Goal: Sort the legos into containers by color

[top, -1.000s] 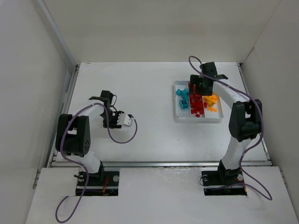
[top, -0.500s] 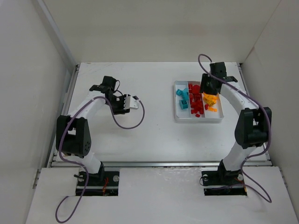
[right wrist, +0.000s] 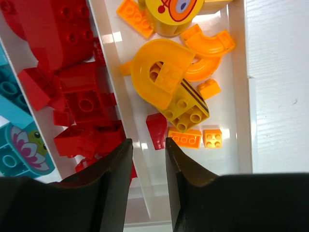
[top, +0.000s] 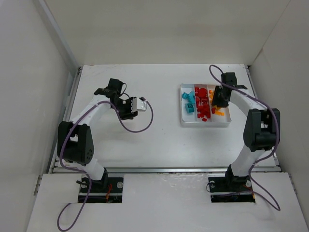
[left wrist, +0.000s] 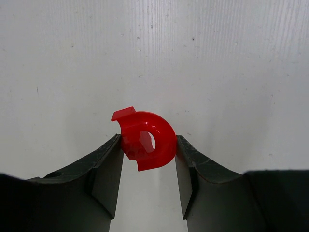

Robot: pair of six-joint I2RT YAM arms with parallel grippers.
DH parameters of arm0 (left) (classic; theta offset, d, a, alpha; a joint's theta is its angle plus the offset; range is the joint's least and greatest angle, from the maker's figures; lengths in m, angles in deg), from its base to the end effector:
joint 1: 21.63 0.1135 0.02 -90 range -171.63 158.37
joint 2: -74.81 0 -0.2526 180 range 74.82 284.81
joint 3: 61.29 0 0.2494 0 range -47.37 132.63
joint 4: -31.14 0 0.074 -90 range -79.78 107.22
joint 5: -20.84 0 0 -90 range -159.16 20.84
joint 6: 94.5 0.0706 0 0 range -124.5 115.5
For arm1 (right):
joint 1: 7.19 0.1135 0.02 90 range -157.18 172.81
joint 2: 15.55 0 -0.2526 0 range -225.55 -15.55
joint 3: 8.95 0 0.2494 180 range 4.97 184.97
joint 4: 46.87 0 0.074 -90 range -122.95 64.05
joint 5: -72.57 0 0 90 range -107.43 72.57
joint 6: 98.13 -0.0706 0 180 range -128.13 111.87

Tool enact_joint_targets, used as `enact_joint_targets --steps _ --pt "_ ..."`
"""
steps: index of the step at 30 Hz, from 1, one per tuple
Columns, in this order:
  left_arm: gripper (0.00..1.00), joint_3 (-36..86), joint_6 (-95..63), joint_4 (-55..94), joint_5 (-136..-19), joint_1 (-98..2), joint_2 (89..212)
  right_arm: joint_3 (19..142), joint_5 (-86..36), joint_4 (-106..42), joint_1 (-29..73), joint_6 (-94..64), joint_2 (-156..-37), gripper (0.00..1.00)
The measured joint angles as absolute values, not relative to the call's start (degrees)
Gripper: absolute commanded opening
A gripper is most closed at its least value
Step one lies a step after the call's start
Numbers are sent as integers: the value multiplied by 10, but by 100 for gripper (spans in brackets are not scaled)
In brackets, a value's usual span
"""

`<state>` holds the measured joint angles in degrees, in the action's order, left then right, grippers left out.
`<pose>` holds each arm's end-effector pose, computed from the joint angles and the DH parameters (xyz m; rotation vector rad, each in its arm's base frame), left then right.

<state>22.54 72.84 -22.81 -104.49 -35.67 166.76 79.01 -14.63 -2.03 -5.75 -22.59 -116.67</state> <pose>0.3172 -0.1214 0.2145 1.8462 1.5372 -0.3368 0.3881 0.0063 0.1820 0.3107 2.5629 0.0399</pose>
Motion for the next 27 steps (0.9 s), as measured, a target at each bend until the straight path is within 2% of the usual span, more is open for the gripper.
enact_joint_targets --steps 17,27 --pt "0 224 719 -218 -1042 -357 1658 774 -138 -41 -56 -223 -1214 39" --pt "0 224 715 -216 -1040 -357 1658 774 -138 -62 -57 -215 -1218 3"
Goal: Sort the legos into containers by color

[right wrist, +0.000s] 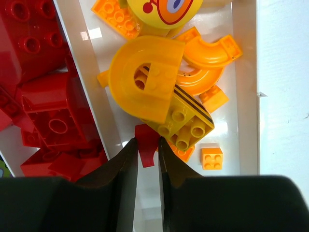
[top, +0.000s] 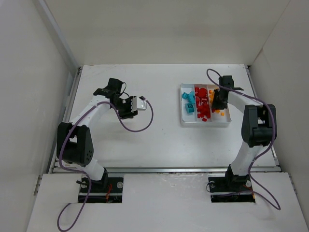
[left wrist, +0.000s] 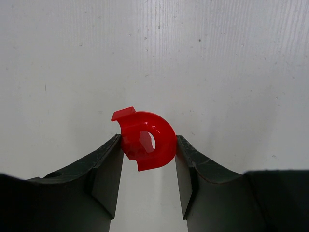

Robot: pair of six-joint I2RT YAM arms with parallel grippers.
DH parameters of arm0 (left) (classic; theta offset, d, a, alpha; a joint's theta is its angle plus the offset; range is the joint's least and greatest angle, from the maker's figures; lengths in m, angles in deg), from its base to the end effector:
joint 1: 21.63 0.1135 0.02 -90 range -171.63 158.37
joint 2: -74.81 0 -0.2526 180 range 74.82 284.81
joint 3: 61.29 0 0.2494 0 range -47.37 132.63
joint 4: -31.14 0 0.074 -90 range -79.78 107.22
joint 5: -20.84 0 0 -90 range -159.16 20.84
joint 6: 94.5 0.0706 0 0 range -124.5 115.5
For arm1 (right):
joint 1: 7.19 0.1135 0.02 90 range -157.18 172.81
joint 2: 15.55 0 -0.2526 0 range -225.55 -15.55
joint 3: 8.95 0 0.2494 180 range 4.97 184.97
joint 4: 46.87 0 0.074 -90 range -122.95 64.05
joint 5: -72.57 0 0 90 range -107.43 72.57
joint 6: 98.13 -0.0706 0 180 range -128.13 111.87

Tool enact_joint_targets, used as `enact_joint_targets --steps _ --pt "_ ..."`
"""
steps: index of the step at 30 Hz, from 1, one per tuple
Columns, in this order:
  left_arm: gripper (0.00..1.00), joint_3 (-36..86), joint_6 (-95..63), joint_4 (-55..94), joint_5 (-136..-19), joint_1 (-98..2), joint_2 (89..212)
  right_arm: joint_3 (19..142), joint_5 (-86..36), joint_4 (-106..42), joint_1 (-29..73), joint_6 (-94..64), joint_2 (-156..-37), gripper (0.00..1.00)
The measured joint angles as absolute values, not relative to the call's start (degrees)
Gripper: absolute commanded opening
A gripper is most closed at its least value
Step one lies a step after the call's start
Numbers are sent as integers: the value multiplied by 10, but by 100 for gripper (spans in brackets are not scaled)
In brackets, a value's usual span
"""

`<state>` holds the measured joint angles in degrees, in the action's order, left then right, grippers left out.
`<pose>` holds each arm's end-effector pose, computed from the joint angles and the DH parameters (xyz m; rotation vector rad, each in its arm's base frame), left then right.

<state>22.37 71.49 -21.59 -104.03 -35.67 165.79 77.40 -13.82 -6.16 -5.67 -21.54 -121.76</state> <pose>0.3177 -0.1210 0.2200 1.8213 1.5382 -0.3126 0.3960 0.0061 0.1455 0.2934 2.6080 0.0075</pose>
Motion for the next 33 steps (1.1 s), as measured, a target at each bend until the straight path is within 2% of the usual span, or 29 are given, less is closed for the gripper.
enact_joint_targets --steps 3,23,29,33 --pt "0 224 715 -216 -1040 -357 1658 774 -138 -63 -57 -215 -1217 0" --pt "0 218 710 -211 -1040 -357 1658 775 -159 -34 -50 -209 -1162 0" --pt "0 215 709 -211 -1040 -357 1657 832 -172 -35 -1 -187 -1164 0" --pt "0 215 704 -211 -1040 -357 1657 891 -169 -42 49 -178 -1189 10"
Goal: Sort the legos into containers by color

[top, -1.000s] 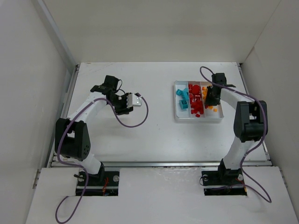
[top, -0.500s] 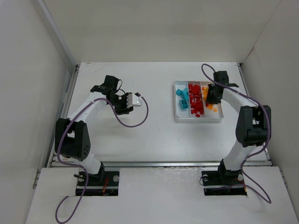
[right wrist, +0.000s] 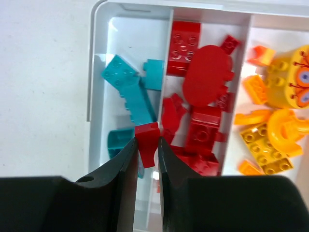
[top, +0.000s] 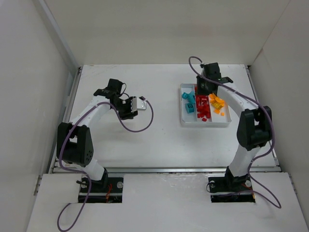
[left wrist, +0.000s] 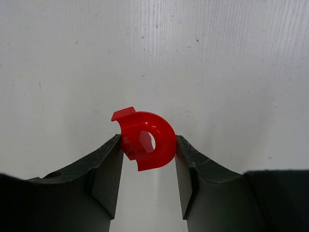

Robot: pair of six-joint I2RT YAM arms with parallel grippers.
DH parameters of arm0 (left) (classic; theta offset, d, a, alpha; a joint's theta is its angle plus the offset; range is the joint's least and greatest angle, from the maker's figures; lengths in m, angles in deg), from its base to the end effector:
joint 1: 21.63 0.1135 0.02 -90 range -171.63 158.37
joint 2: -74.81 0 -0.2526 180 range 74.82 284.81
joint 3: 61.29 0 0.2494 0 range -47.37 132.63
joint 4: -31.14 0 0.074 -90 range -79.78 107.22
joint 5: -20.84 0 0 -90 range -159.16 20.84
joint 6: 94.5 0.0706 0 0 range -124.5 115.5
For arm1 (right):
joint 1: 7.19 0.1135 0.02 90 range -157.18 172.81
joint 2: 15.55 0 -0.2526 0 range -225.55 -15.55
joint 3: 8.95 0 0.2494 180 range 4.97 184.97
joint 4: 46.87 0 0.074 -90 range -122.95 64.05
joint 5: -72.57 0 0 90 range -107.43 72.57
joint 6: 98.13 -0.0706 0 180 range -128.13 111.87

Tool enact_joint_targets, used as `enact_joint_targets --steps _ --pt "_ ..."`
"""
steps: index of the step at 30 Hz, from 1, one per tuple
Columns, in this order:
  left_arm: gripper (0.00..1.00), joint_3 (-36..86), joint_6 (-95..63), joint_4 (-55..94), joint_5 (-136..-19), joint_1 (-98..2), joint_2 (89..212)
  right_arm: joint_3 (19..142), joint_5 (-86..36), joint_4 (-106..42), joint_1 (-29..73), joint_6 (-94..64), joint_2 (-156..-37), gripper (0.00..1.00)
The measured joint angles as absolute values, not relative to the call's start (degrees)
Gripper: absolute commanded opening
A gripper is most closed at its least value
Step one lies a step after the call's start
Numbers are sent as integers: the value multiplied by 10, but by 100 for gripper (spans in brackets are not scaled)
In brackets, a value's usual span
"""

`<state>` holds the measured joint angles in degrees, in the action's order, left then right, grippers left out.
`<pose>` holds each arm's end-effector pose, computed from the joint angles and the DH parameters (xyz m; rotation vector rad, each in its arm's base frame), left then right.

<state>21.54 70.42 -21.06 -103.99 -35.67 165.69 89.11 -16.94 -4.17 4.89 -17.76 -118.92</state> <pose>0.3165 -0.1207 0.2166 1.8090 1.5591 -0.3233 0.4142 0.0880 0.2287 -0.0477 2.4148 0.1644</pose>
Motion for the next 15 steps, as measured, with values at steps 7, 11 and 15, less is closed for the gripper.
enact_joint_targets --steps 7,11,15 --pt "0 219 695 -212 -1046 -357 1651 917 -135 -25 62 -182 -1253 18" --pt "0 246 685 -217 -1060 -359 1651 916 -125 -14 56 -185 -1262 25" --pt "0 268 679 -215 -1068 -364 1651 916 -125 -14 56 -190 -1262 72"
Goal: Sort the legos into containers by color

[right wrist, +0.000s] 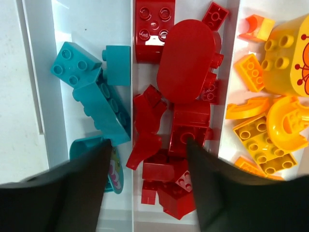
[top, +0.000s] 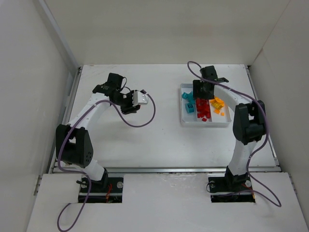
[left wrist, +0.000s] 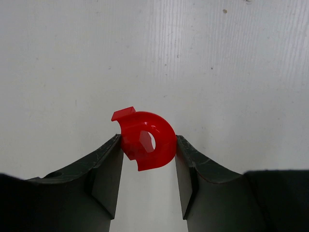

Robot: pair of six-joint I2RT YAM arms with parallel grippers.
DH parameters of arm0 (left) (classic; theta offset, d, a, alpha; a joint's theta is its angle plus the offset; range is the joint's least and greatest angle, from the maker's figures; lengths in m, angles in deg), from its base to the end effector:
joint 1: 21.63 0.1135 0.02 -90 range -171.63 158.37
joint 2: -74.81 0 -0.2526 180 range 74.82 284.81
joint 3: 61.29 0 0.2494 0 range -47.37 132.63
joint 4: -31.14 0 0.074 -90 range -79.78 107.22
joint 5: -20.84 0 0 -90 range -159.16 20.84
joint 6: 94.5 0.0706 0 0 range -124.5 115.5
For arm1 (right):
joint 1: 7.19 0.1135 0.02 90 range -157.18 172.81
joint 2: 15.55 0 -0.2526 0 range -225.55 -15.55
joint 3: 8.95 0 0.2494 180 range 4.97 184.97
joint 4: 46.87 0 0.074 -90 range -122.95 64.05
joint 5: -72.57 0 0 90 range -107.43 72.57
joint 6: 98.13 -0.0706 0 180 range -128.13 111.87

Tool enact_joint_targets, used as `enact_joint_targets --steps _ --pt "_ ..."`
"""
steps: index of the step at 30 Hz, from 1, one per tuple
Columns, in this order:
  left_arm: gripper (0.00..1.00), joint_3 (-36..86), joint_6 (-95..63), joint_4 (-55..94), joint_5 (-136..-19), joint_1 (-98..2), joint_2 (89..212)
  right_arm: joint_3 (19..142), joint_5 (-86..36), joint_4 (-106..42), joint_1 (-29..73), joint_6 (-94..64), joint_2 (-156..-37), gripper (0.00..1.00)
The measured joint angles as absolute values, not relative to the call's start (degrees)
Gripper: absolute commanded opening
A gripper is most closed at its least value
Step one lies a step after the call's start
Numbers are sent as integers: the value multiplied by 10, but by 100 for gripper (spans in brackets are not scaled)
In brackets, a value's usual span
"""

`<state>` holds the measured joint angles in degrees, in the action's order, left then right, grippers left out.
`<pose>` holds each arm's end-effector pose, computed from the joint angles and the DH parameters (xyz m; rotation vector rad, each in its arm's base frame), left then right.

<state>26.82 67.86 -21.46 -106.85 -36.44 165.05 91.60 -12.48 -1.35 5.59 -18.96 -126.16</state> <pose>0.3228 -0.1300 0.2508 1.7528 1.4824 -0.3335 0.4266 0.0905 0.1873 -0.0092 2.5363 0.0534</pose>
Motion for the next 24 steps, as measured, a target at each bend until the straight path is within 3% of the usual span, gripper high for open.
enact_joint_targets --steps 4,13,19,24 --pt "0 270 676 -215 -1071 -379 1651 916 -121 -10 56 -188 -1262 81" --pt "0 329 658 -203 -1105 -428 1651 917 -115 9 53 -194 -1217 81" --pt "0 338 551 -62 -1159 -496 1675 916 -119 10 35 -218 -1098 81" --pt "0 377 442 77 -1176 -569 1781 891 -115 8 29 -242 -970 83"
